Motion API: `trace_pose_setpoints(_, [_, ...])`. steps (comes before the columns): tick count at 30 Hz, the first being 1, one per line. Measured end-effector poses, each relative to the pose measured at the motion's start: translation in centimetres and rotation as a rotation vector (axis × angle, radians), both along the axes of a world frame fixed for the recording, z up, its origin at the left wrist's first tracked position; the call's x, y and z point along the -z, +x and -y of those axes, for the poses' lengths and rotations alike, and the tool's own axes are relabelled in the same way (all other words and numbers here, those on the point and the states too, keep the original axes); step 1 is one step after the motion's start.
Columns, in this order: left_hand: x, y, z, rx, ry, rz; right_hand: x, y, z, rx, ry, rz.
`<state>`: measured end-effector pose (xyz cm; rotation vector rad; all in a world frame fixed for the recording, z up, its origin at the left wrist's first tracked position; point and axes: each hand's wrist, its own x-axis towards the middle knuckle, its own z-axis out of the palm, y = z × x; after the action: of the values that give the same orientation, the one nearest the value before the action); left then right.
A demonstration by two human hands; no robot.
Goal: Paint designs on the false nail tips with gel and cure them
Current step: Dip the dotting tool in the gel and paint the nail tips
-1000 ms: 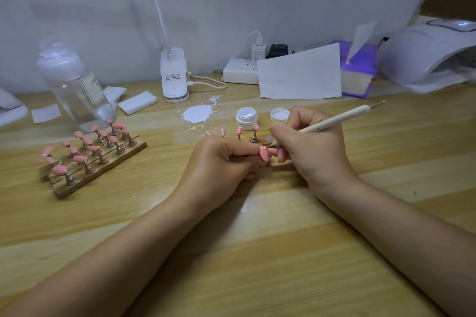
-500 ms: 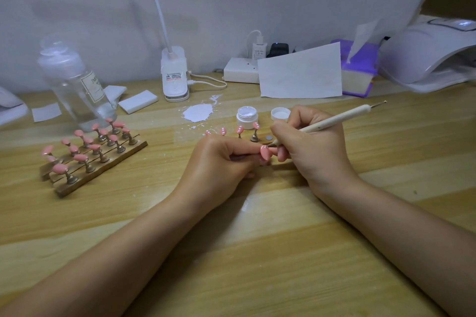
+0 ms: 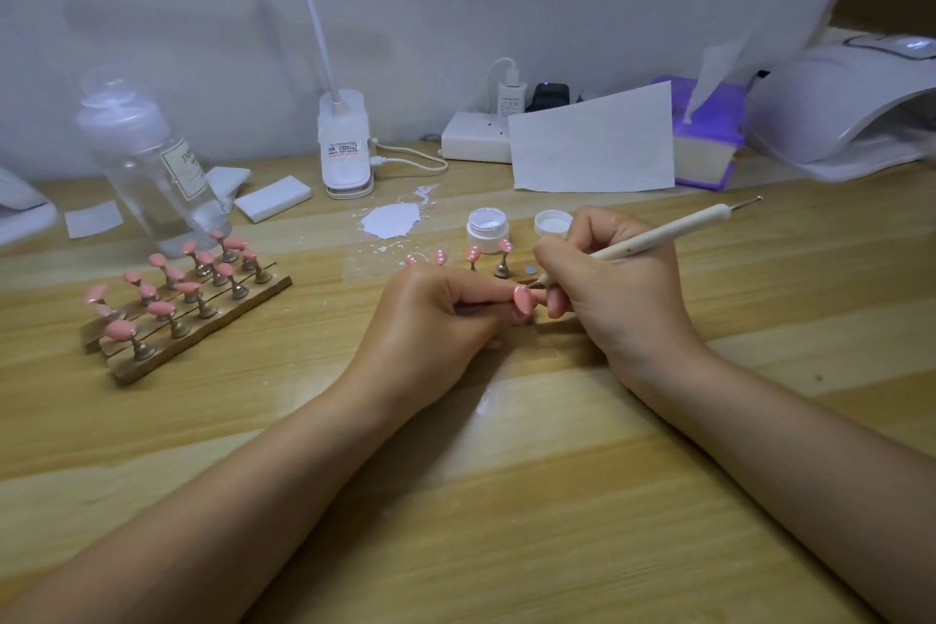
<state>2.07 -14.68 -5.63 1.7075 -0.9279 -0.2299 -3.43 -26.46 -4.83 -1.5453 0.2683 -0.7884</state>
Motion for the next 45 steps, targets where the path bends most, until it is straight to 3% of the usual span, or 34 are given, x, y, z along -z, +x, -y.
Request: trace_pose_setpoints(45, [-0.03, -0.04, -0.07, 0.007, 0.014, -0.024, 0.06, -0.04, 0.07, 0.007, -0.007, -0.008])
